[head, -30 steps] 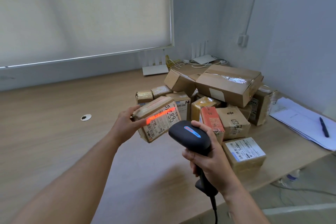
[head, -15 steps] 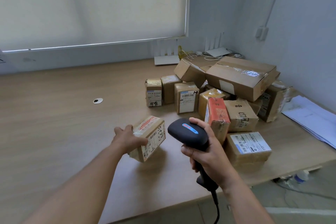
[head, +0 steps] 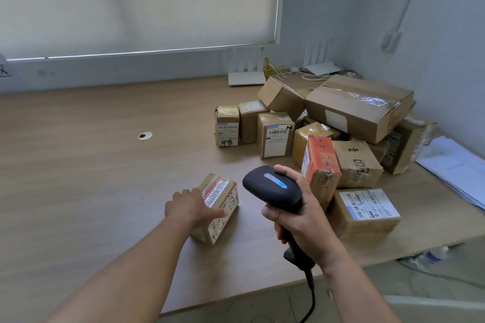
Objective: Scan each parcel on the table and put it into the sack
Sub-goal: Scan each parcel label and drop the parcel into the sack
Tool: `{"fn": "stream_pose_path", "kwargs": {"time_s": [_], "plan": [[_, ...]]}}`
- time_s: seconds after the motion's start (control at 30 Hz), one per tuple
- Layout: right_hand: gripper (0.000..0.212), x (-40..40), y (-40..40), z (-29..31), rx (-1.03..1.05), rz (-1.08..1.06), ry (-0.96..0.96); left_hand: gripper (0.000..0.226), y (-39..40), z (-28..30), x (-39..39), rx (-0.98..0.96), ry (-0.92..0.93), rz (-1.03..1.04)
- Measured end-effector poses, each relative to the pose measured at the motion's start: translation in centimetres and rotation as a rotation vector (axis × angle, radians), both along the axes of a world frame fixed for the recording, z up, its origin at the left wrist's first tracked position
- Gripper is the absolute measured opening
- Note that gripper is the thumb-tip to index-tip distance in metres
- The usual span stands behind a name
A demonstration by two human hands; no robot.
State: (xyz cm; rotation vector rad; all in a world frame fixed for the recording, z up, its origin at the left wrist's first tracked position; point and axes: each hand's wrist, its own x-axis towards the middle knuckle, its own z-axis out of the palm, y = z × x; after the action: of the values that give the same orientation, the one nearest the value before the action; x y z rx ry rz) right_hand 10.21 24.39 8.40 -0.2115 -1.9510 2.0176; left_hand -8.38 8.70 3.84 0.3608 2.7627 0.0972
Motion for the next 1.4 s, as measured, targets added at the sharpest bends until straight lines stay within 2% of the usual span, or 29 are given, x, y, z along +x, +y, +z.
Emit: {"fn": "stream_pose_path", "kwargs": {"time_s": [0.07,0.13,0.17,0.27,0.3,0.4,0.67,1.0,1.27,1.4], "plan": [[0.070,-0.1,0.0,0.1,0.000,-0.009,0.001,0.085,0.5,0.3,-0.3,0.028,0.015,0.023],[0.068,-0.3,-0.1,0.2,-0.017,-0.021,0.010,0.081,0.4,0.4,-0.7,0.188,-0.056,0.092],[0.067,-0.3,-0.1,0.2,-0.030,-0.030,0.013,0.081,0.3,0.5,-1.0,0.332,-0.109,0.133],[0.067,-0.6,-0.4,0.2,-0.064,-0.037,0.023,0.074,-0.4,1.2,-1.5,0.922,-0.259,0.314],[0.067,-0.6,-0.4,0.2,-0.070,-0.033,0.021,0.070,-0.6,1.6,-1.7,1.055,-0.303,0.362],[0.066,-0.7,-0.9,0.3,-0.055,-0.004,0.001,0.069,-1.1,2.7,-2.7,1.251,-0.351,0.379],[0.064,-1.0,-1.7,0.4,-0.063,0.068,-0.019,0.075,-2.4,4.8,-2.8,1.303,-0.321,0.305],[0.064,0.0,-2.2,0.4,-0.046,0.078,-0.020,0.082,-3.1,5.5,-1.5,1.267,-0.281,0.271],[0.064,1.8,-1.9,0.5,-0.026,0.079,-0.026,0.070,-3.1,5.8,0.0,1.292,-0.276,0.263],[0.066,2.6,-1.8,0.6,-0.031,0.082,-0.016,0.072,-3.1,5.9,1.0,1.292,-0.271,0.257]]}}
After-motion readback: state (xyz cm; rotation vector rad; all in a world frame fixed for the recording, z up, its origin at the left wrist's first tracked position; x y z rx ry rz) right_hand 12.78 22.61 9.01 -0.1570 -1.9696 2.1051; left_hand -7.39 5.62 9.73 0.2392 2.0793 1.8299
